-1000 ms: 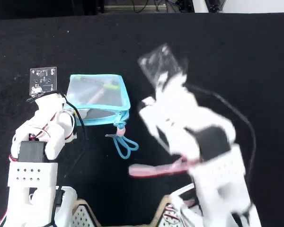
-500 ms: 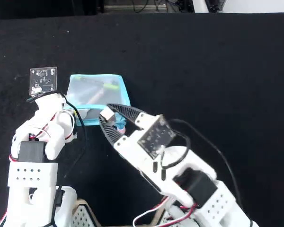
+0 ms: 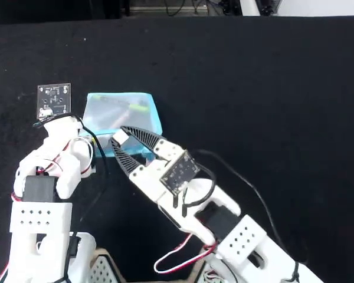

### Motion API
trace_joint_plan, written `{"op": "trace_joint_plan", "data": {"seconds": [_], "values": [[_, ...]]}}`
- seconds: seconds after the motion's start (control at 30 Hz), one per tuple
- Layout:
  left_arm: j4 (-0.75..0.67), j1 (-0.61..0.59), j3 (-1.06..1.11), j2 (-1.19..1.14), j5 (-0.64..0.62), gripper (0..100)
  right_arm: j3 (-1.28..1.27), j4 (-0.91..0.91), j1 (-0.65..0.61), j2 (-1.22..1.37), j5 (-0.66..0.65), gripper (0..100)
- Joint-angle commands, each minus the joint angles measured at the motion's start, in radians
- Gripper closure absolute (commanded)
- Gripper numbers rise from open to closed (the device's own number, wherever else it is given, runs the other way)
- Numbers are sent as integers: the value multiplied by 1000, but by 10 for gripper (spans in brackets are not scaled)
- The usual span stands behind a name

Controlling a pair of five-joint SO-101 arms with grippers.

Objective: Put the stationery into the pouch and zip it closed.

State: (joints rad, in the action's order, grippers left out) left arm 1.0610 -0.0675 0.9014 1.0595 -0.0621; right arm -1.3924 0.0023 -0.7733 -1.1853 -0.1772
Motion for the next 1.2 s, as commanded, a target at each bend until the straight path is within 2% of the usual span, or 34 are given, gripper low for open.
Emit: {"op": "trace_joint_plan", "data": {"seconds": [0.0,0.13,0.23,0.43,0.6,0.67,0.77,0.83,1.17], "values": [[-12,-1,-10,6,6,970,-24,-83,28,24,-11,988],[-12,-1,-10,6,6,970,-31,-84,120,28,-11,988],[-12,-1,-10,6,6,970,-35,-74,140,30,-11,987],[-12,-1,-10,6,6,970,-27,38,20,28,-11,987],[-12,-1,-10,6,6,970,2,114,0,30,-11,983],[-12,-1,-10,6,6,970,42,198,0,30,-11,939],[-14,-1,-10,6,6,970,107,325,0,30,-8,820],[-14,-1,-10,6,6,970,139,371,0,30,-5,783],[-14,-1,-10,6,6,970,189,393,5,21,-9,905]]}}
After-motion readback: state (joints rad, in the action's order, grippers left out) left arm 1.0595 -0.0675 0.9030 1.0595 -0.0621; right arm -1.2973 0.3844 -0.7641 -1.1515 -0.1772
